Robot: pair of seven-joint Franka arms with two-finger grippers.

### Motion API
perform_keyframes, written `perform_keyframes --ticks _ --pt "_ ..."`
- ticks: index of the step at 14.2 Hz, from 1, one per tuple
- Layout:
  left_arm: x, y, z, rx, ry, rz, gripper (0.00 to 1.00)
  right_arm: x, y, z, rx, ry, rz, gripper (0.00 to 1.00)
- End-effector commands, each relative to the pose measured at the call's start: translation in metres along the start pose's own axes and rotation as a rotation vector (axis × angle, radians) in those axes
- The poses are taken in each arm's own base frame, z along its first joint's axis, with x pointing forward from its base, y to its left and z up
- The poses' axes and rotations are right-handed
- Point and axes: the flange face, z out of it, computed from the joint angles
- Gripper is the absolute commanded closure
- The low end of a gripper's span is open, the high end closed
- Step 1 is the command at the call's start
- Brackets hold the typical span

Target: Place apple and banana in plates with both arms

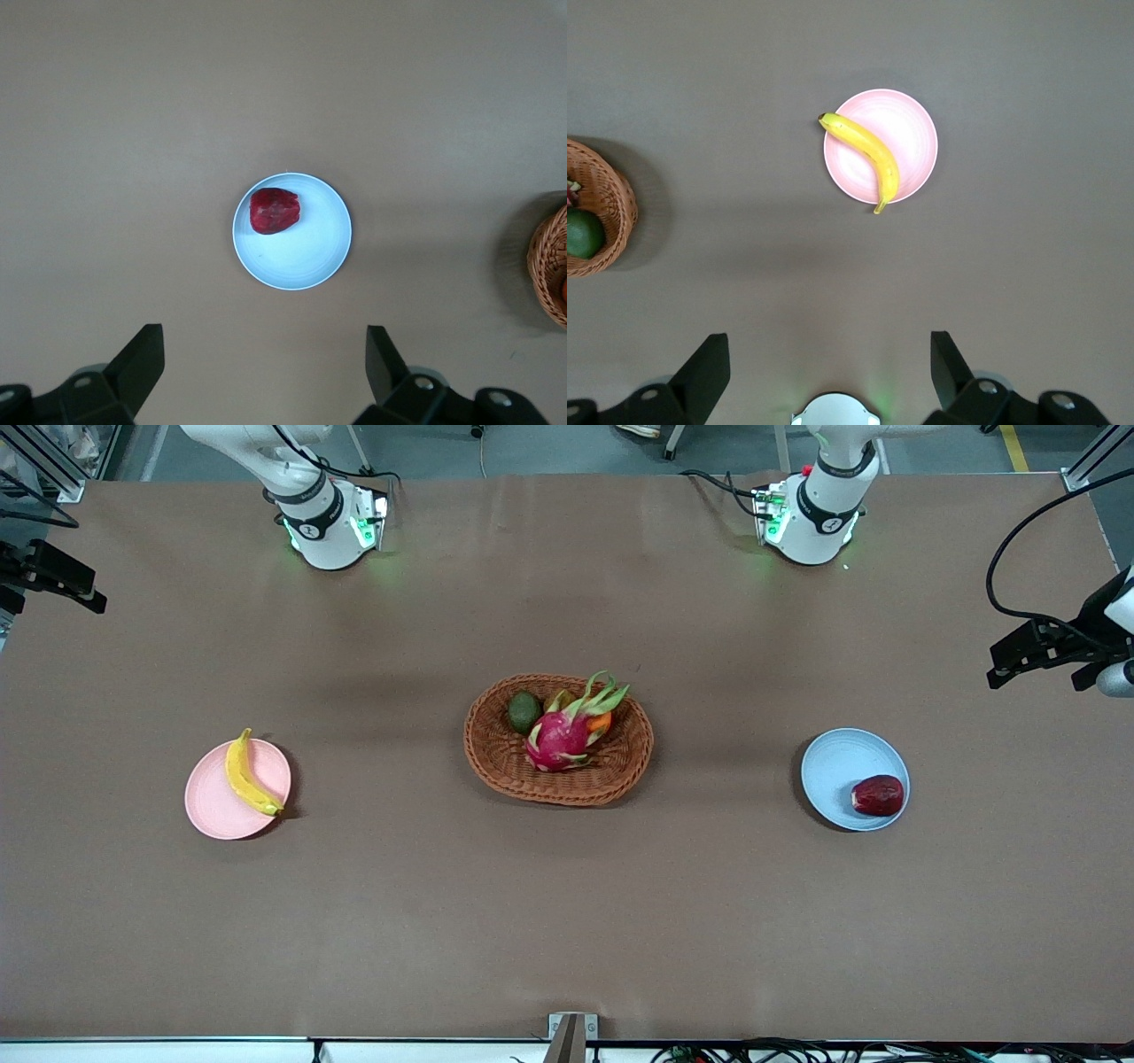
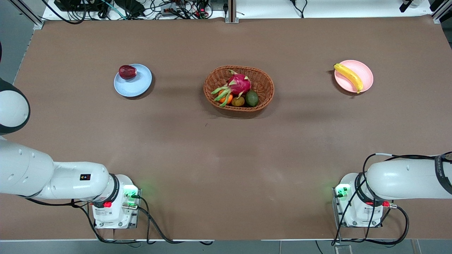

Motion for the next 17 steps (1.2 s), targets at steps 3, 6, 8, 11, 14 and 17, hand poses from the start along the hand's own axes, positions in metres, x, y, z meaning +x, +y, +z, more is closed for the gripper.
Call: perform_keyframes --ticks 3,6,8,11,14,17 --pt "0.0006 -0.002 -0.0073 -0.015 -0.001 0.012 0.0 0.0 -0.003 0.0059 0.019 -0.014 -0.012 0.0" --pt "0.0008 0.0032 -0.0074 -0.016 -0.001 0.018 0.0 0.0007 -0.0067 0.0055 0.016 -0.01 -0.021 0.0" --pt "0.0008 0.0049 -0.0074 -0.016 -0.001 0.02 0.0 0.0005 -0.0042 0.007 0.016 -0.014 -0.016 0.0" --pt "0.0007 0.0015 -0.0074 -0.015 -0.001 0.012 0.0 0.0006 -0.0041 0.0077 0.016 -0.016 -0.016 0.0" --pt "0.0002 0.0006 -0.0075 -0.015 -0.001 0.005 0.0 0.0008 -0.0049 0.0076 0.015 -0.014 -0.019 0.0" --pt "0.0002 -0.0002 -0.0075 -0.015 -0.001 0.002 0.0 0.0006 -0.0047 0.0077 0.014 -0.016 -0.023 0.0"
